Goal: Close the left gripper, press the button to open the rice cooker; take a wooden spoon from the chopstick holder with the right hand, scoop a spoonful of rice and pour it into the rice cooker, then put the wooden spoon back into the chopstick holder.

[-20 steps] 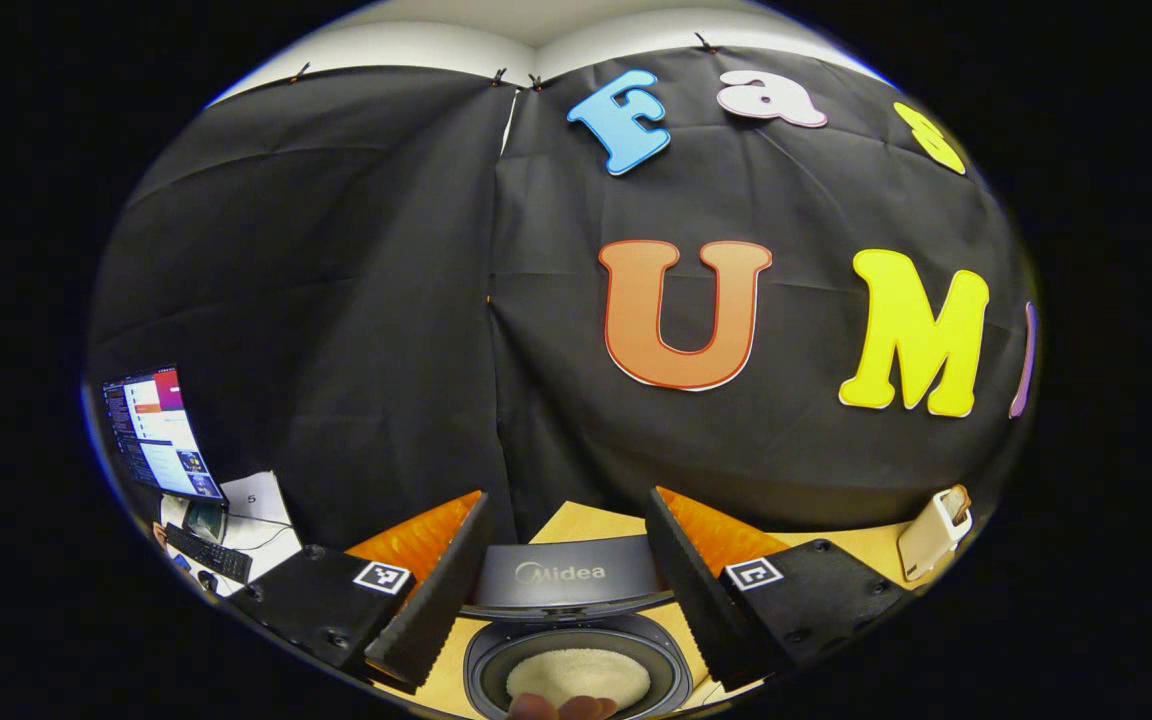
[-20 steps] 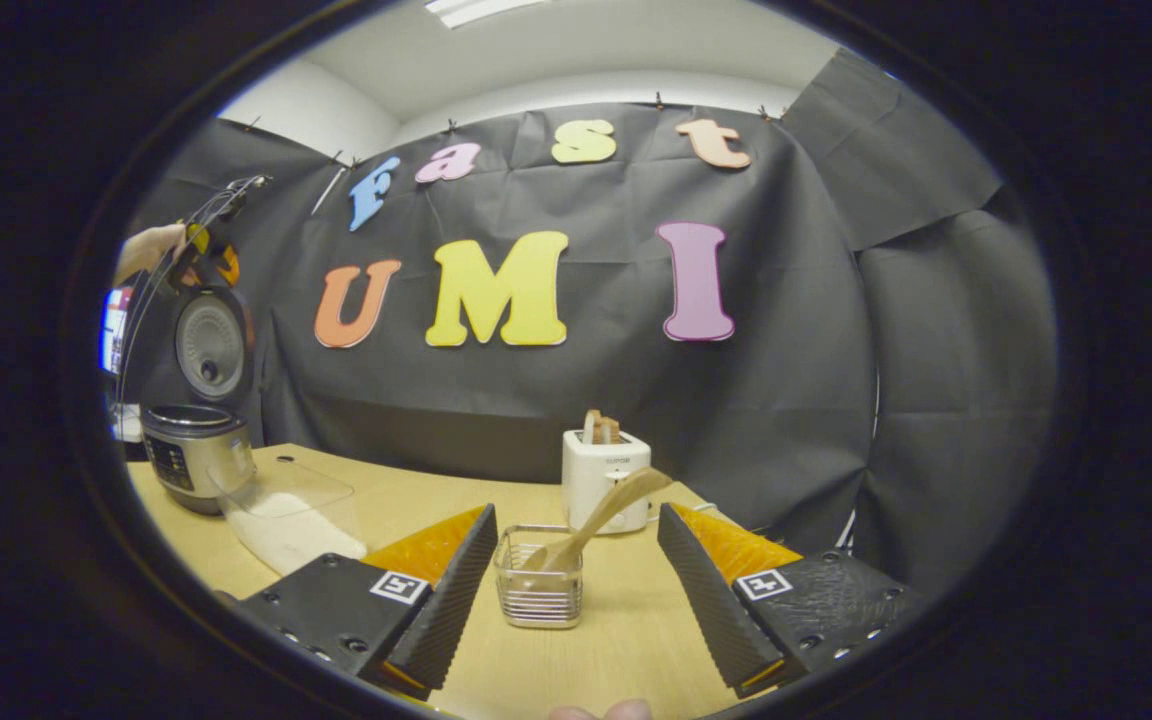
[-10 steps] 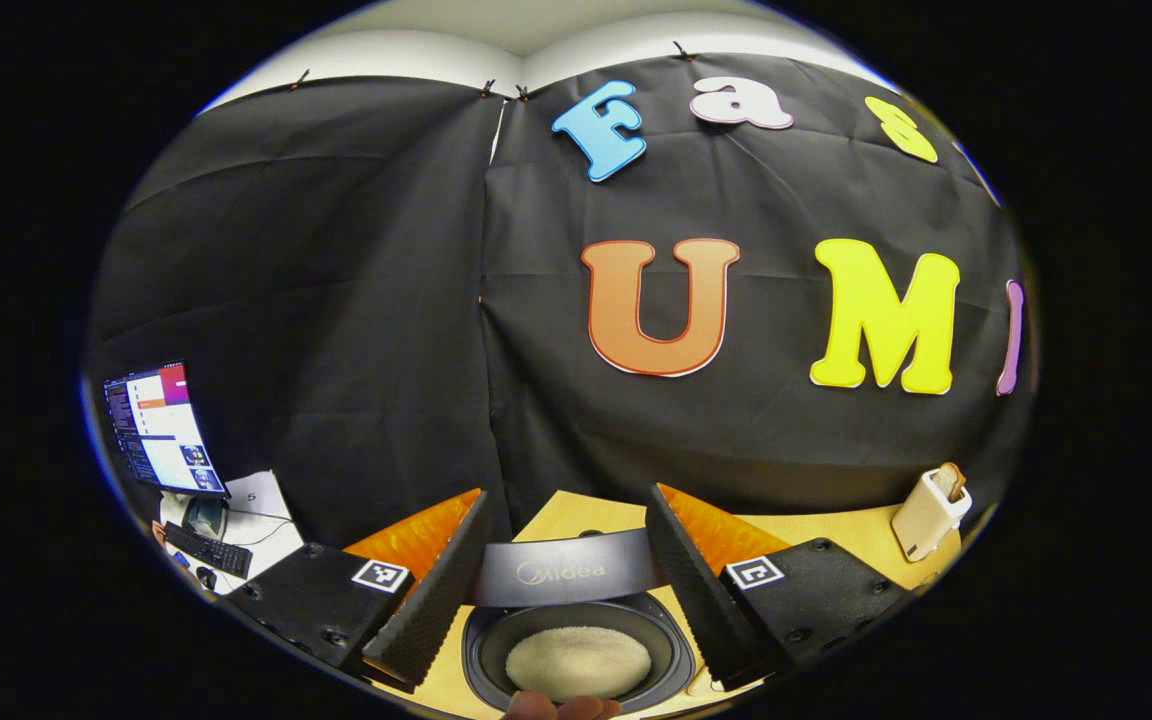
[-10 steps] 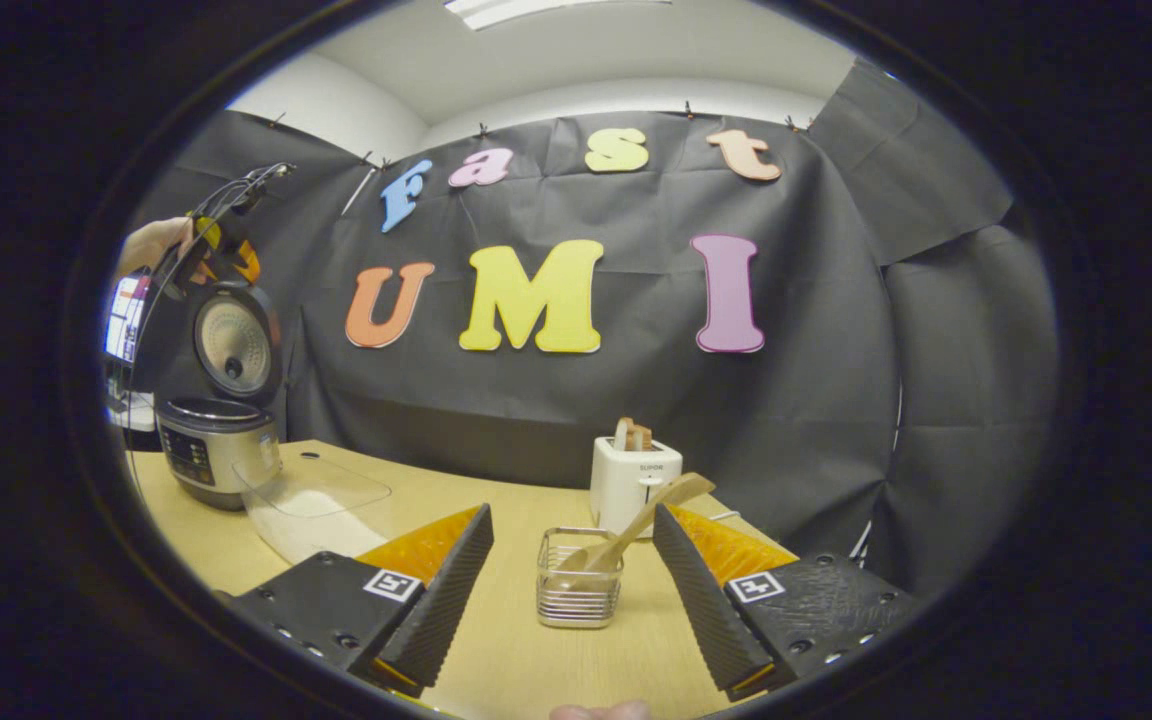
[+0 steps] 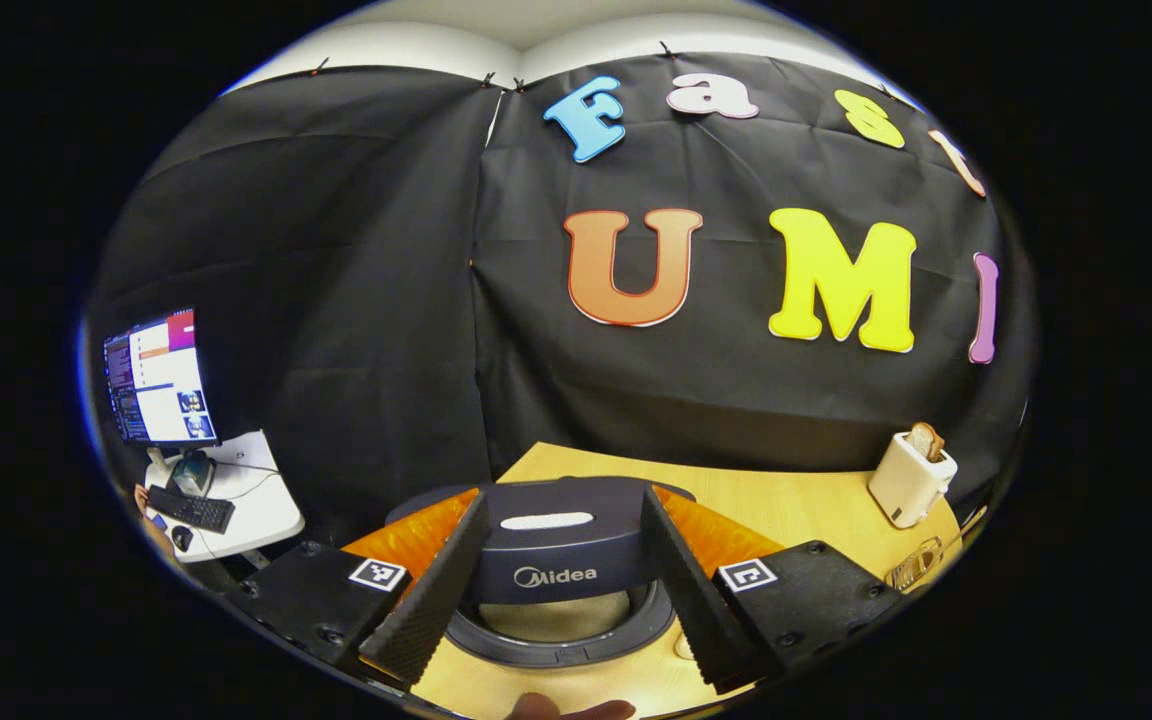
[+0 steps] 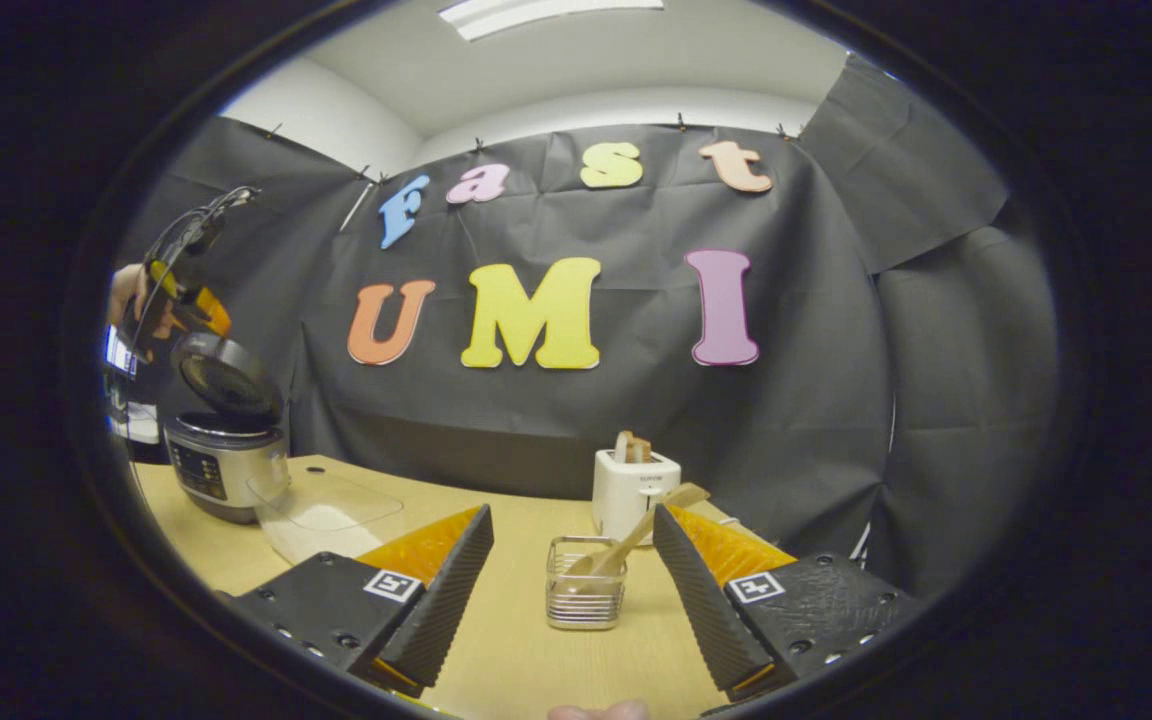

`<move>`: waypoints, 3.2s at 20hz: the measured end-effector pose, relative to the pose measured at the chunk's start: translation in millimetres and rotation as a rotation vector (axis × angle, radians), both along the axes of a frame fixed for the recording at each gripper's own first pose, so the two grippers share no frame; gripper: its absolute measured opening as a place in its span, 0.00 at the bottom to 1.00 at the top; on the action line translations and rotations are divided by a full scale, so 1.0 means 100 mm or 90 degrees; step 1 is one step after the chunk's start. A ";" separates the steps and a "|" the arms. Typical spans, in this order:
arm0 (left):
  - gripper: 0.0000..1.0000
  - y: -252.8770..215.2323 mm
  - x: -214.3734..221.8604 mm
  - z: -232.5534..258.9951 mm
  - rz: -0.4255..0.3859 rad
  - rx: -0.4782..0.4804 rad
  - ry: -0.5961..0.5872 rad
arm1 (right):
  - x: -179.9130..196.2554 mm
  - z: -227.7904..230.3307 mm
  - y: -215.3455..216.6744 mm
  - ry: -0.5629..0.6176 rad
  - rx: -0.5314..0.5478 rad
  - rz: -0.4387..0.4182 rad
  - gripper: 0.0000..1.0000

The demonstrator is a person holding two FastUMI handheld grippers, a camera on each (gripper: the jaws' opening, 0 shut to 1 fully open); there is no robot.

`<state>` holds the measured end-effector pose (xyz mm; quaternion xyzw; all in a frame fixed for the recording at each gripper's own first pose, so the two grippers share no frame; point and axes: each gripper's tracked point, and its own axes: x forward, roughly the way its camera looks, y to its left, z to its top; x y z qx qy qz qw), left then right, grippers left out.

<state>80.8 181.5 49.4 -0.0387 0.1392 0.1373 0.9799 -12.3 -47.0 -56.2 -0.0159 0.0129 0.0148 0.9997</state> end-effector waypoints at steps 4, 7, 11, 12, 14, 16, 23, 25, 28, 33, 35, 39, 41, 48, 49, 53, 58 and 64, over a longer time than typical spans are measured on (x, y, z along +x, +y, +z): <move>0.96 -0.11 -0.14 -0.32 -0.013 -0.002 0.002 | -0.05 -0.01 0.04 0.007 -0.002 0.001 0.97; 0.97 -0.16 -0.22 -0.52 -0.020 0.000 0.013 | -0.09 0.02 0.04 0.001 -0.009 -0.001 0.95; 0.96 -0.20 -0.27 -0.72 -0.019 0.013 0.014 | -0.13 0.02 0.04 0.002 -0.012 -0.006 0.95; 0.96 -0.21 -0.27 -0.80 -0.021 0.012 0.022 | -0.14 0.01 0.04 0.003 -0.012 -0.007 0.97; 0.97 -0.23 -0.30 -0.91 -0.023 0.012 0.037 | -0.14 0.03 0.06 0.001 -0.010 -0.006 0.95; 0.98 -0.23 -0.29 -0.89 -0.024 0.025 0.019 | -0.15 0.04 0.07 -0.003 -0.009 -0.006 0.97; 0.96 -0.22 -0.30 -0.89 -0.026 0.059 -0.036 | -0.13 0.00 0.17 -0.003 -0.005 0.002 0.95; 0.95 -0.24 -0.30 -0.97 -0.028 0.052 -0.035 | -0.11 -0.02 0.21 -0.003 0.000 0.007 0.95; 0.95 -0.25 -0.33 -0.98 -0.037 0.080 -0.047 | -0.08 -0.06 0.25 -0.006 0.009 0.007 0.95; 0.94 -0.23 -0.33 -0.97 -0.037 0.075 -0.056 | -0.02 -0.14 0.31 0.012 0.020 0.012 0.95; 0.93 -0.24 -0.32 -0.96 -0.042 0.065 -0.059 | -0.02 -0.11 0.29 0.009 0.016 0.002 0.97; 0.93 -0.26 -0.31 -0.93 -0.058 0.071 -0.046 | -0.04 -0.05 0.21 -0.001 0.014 -0.031 0.95; 0.98 -0.43 -0.32 -0.86 -0.085 0.050 -0.058 | -0.05 0.00 0.22 -0.004 0.006 -0.043 0.96; 0.94 -1.09 -0.50 -0.14 -0.156 0.060 -0.198 | 0.01 0.48 0.57 -0.054 0.009 -0.001 0.95; 0.94 -1.19 -0.56 -0.09 -0.168 0.065 -0.208 | 0.00 0.55 0.60 -0.063 0.011 0.000 0.95; 0.99 -1.49 -0.83 -0.07 -0.192 0.066 -0.237 | -0.13 0.79 0.75 -0.096 0.028 -0.007 0.95; 0.99 -1.65 -1.13 -0.19 -0.203 0.023 -0.239 | -0.33 0.90 0.87 -0.113 0.009 -0.008 0.97; 0.99 -1.67 -1.24 -0.18 -0.188 0.029 -0.243 | -0.49 0.93 1.04 -0.115 0.009 -0.018 0.95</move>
